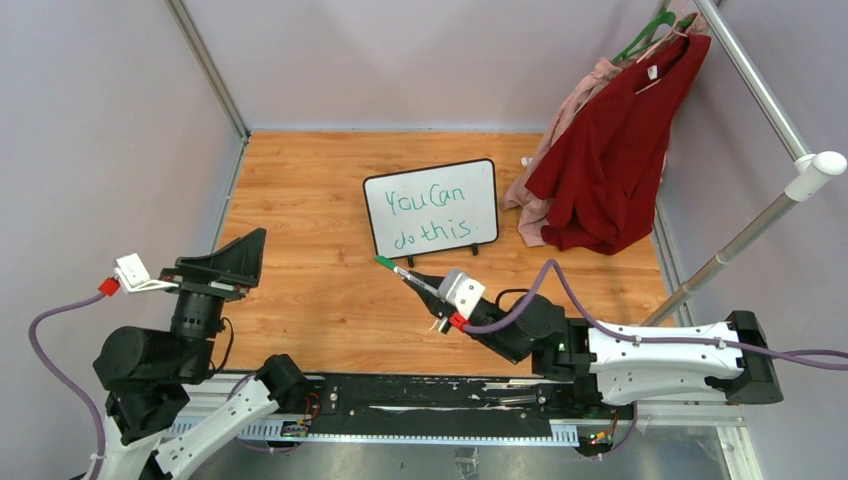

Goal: Write a sentence on the whiteboard
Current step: Place the whiteboard marker at the center of the board.

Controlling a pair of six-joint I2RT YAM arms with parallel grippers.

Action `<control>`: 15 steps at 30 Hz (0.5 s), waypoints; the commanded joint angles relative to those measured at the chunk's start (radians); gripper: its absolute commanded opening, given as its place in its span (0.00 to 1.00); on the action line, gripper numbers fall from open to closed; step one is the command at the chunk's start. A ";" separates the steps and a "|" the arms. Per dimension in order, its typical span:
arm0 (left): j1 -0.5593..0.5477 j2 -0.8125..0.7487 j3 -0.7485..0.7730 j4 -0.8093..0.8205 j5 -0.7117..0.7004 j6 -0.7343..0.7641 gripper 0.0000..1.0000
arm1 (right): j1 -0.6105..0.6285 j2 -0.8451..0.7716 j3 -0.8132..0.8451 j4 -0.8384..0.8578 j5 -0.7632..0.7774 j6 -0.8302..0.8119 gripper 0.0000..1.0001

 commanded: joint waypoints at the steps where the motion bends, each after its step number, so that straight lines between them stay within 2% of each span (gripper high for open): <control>1: -0.006 0.016 -0.015 -0.199 -0.173 0.151 1.00 | -0.071 -0.036 0.002 -0.301 0.154 0.263 0.00; 3: -0.006 0.006 -0.046 -0.200 -0.186 0.169 1.00 | -0.123 -0.044 0.014 -0.417 0.138 0.384 0.00; 7: -0.006 -0.003 -0.104 -0.180 -0.197 0.194 1.00 | -0.310 -0.072 -0.017 -0.529 -0.062 0.635 0.00; 11: -0.006 0.006 -0.137 -0.142 -0.171 0.254 1.00 | -0.500 -0.082 -0.121 -0.437 -0.314 0.886 0.00; 15: -0.006 0.036 -0.143 -0.128 -0.142 0.341 1.00 | -0.520 -0.053 -0.171 -0.353 -0.349 0.952 0.00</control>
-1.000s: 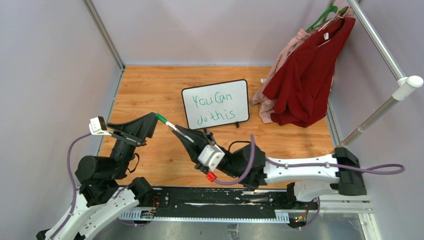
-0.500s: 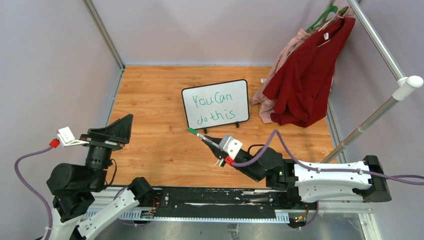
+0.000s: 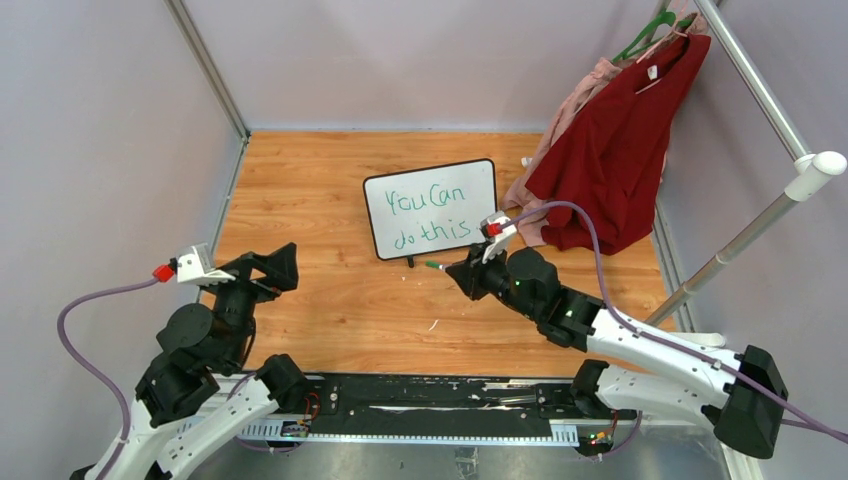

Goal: Write a sentence on the whiteboard
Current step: Place the whiteboard marker at the center of the board.

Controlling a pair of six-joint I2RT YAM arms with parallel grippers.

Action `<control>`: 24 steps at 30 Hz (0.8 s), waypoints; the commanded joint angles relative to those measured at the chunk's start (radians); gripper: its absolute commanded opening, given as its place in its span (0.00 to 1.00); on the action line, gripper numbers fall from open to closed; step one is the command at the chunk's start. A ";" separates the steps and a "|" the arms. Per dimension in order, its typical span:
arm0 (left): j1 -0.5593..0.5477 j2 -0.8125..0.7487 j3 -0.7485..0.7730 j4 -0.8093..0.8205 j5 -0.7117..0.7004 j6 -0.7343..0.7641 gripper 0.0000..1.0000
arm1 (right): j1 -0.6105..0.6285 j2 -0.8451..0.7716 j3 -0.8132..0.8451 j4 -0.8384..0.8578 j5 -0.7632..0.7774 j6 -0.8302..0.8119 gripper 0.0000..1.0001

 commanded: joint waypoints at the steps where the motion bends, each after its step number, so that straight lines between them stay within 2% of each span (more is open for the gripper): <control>1: -0.006 0.037 -0.001 0.043 0.007 0.128 1.00 | -0.015 0.017 -0.065 0.117 -0.140 0.212 0.00; 8: -0.006 0.043 -0.060 0.091 0.056 0.199 1.00 | -0.015 0.031 -0.281 0.478 -0.029 0.422 0.00; 16: -0.006 0.002 -0.140 0.102 0.056 0.207 1.00 | -0.007 0.103 -0.323 0.508 0.138 0.492 0.00; 24: -0.006 -0.023 -0.148 0.083 0.051 0.230 1.00 | -0.007 0.256 -0.308 0.467 0.192 0.619 0.00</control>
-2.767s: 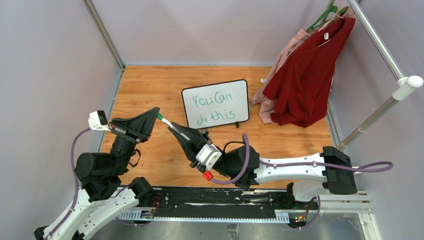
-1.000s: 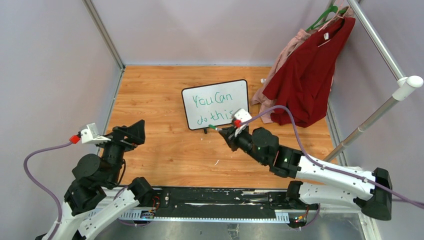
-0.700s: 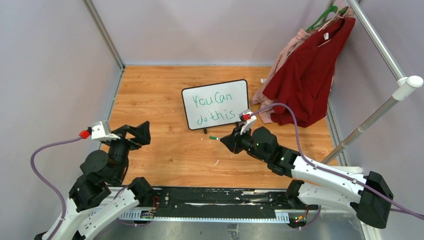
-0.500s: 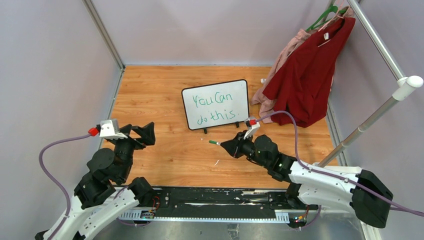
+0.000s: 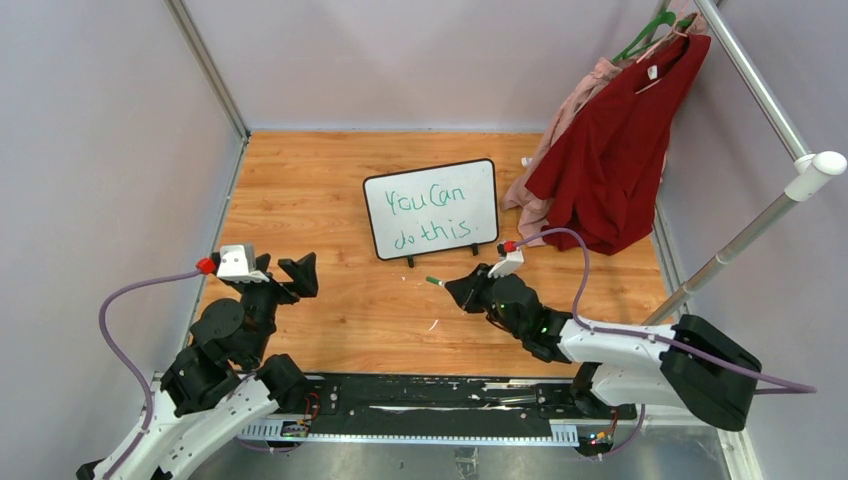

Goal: Write a sentence on the whiteboard
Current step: Place the whiteboard marker at the center of the board.

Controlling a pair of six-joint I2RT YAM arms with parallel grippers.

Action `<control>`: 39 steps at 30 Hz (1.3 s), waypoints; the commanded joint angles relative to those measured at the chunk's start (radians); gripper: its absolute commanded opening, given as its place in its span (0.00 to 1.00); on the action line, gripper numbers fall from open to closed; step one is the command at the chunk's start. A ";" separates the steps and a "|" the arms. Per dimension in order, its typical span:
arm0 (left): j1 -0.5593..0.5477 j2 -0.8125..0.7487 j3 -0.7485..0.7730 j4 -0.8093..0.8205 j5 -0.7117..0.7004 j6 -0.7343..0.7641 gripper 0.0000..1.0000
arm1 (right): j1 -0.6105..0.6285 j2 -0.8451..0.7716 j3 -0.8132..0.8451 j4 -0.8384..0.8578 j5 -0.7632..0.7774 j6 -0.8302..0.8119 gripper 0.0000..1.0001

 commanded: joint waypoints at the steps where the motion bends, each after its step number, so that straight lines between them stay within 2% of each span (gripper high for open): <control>1: -0.006 -0.025 -0.004 0.016 -0.001 0.025 1.00 | -0.002 0.083 0.009 0.020 0.068 0.116 0.00; 11: -0.006 -0.015 -0.006 0.020 0.016 0.028 1.00 | 0.012 0.260 0.036 0.114 0.057 0.201 0.00; 19: -0.006 -0.011 -0.008 0.022 0.016 0.032 1.00 | 0.012 0.280 0.013 0.087 0.062 0.202 0.01; 28: -0.006 -0.002 -0.008 0.022 0.015 0.036 1.00 | 0.012 0.258 -0.018 0.037 0.043 0.192 0.12; 39: -0.006 0.004 -0.006 0.019 0.011 0.036 1.00 | 0.012 0.224 -0.033 -0.017 0.040 0.180 0.32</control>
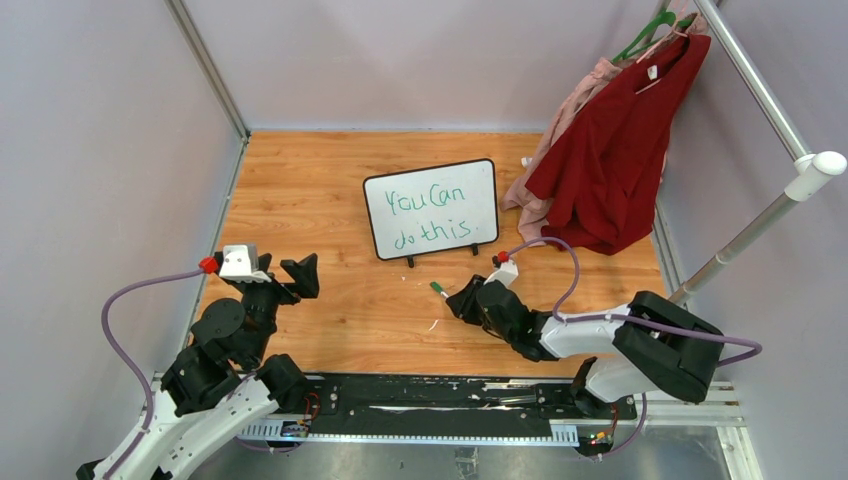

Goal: Write a sentence on the whiteboard
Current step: Place the whiteboard marker at the center of the board.

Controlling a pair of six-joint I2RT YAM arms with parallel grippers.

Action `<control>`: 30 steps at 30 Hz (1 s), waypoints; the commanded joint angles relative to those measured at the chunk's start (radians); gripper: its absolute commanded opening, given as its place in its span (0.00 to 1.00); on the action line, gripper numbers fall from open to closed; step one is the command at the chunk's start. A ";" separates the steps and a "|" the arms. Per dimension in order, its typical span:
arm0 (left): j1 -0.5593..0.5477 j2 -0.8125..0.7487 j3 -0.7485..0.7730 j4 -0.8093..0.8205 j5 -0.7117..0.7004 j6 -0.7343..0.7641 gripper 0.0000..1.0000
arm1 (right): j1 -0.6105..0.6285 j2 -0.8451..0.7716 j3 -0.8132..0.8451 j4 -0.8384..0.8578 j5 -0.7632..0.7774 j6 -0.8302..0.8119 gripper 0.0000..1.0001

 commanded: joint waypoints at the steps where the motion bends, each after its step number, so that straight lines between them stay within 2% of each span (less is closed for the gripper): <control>1: -0.006 0.008 -0.004 0.018 -0.006 0.013 1.00 | 0.010 -0.026 -0.019 -0.052 0.020 -0.001 0.33; 12: -0.006 0.012 -0.003 0.017 -0.005 0.012 1.00 | 0.010 -0.045 -0.024 -0.077 0.022 -0.006 0.37; 15: -0.006 0.013 -0.003 0.016 -0.004 0.012 1.00 | 0.010 -0.063 -0.010 -0.104 0.010 -0.064 0.37; 22: -0.006 0.014 -0.001 0.013 -0.001 0.012 1.00 | 0.032 -0.139 0.193 -0.471 0.012 -0.346 0.40; 27: -0.006 0.018 -0.002 0.016 -0.001 0.016 1.00 | 0.040 -0.070 0.354 -0.738 -0.016 -0.552 0.43; 30: -0.006 0.023 -0.001 0.015 0.002 0.016 1.00 | 0.040 -0.006 0.414 -0.838 -0.042 -0.641 0.47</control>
